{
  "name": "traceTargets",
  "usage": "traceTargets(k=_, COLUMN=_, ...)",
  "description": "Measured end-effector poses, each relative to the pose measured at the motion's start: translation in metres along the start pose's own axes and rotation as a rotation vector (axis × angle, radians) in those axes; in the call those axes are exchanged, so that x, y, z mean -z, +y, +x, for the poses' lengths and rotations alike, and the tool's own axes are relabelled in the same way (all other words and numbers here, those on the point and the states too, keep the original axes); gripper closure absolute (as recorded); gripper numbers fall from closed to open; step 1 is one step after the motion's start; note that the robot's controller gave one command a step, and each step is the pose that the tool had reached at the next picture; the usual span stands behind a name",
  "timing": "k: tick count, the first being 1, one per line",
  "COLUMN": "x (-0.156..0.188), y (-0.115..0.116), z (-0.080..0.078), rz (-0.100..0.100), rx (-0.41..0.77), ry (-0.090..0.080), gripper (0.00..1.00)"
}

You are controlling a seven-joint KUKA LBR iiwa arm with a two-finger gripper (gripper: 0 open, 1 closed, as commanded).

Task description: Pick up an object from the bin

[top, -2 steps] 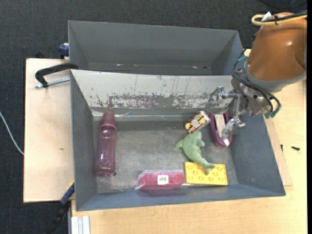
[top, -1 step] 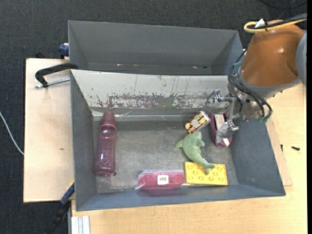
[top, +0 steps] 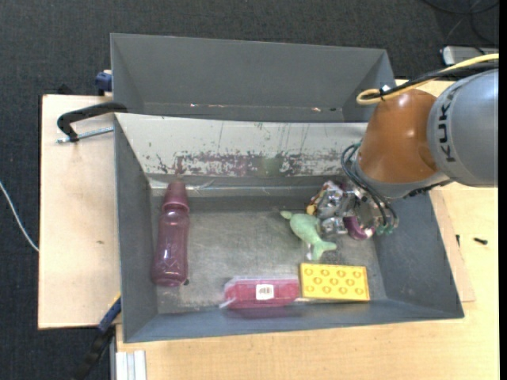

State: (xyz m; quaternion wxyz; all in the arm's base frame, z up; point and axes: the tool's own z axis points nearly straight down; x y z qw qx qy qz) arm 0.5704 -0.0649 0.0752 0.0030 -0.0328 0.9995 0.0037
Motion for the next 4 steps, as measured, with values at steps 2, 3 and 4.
traceTargets(k=2, x=0.118, y=-0.001, z=-0.009, rz=0.007, rx=0.069, ry=0.001, gripper=1.00)
traceTargets(k=3, x=0.118, y=-0.001, z=-0.009, rz=0.007, rx=0.069, ry=0.001, gripper=1.00)
traceTargets(k=4, x=0.166, y=0.020, z=-0.002, rz=0.006, rx=0.125, ry=0.007, gripper=1.00)
